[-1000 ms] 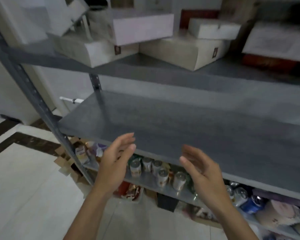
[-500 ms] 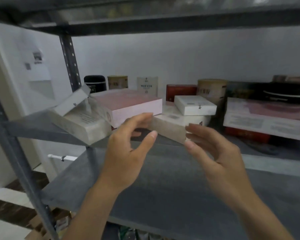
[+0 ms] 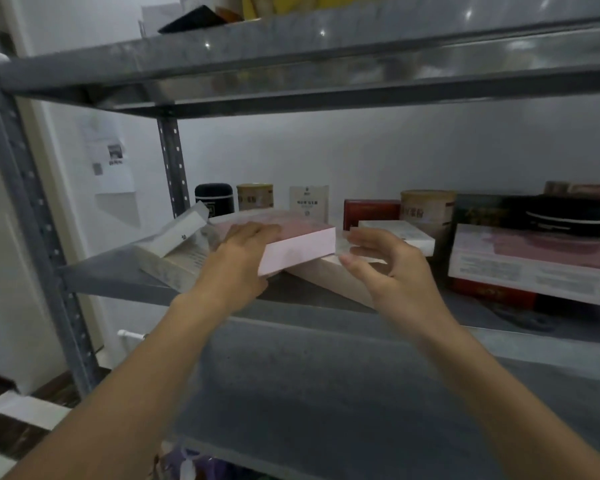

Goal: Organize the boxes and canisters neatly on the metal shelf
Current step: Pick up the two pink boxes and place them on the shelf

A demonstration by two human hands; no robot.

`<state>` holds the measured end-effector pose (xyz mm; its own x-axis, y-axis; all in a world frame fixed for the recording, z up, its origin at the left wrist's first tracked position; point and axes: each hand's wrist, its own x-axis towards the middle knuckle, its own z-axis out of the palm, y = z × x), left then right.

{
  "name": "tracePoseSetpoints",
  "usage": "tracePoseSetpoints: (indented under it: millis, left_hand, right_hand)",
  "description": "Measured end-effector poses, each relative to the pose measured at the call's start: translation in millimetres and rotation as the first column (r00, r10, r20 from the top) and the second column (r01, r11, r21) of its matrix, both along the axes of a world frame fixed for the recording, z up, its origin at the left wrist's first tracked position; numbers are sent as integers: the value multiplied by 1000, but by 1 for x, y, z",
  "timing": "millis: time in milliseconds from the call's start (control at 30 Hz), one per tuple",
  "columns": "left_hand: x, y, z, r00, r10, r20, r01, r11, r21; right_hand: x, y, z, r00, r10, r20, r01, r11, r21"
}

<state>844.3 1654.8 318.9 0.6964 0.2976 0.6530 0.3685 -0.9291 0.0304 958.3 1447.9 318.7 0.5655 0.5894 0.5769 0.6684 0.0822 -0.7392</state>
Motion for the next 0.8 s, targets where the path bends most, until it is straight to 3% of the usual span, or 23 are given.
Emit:
tracePoseSetpoints:
  millis: [333,400,533,800]
  left_hand:
    - [-8,-1,46,937,-205,283,228,972,-53]
    - [-12,-6,62,917,-249,311,299,946,-123]
    - [-20,-19,84,833,-390,393,524,783,-334]
    - [-31,-52,113,607,-410,681,789,415,-454]
  right_hand:
    - [16,-2,3,999,-42,-30,43,999,12]
    - [20,0,7,999,-50,-7,50,998,23]
    - [23,5,18,1000,12,6,-13,999,49]
    - [26,0,43,968,239,-71,-226,961,158]
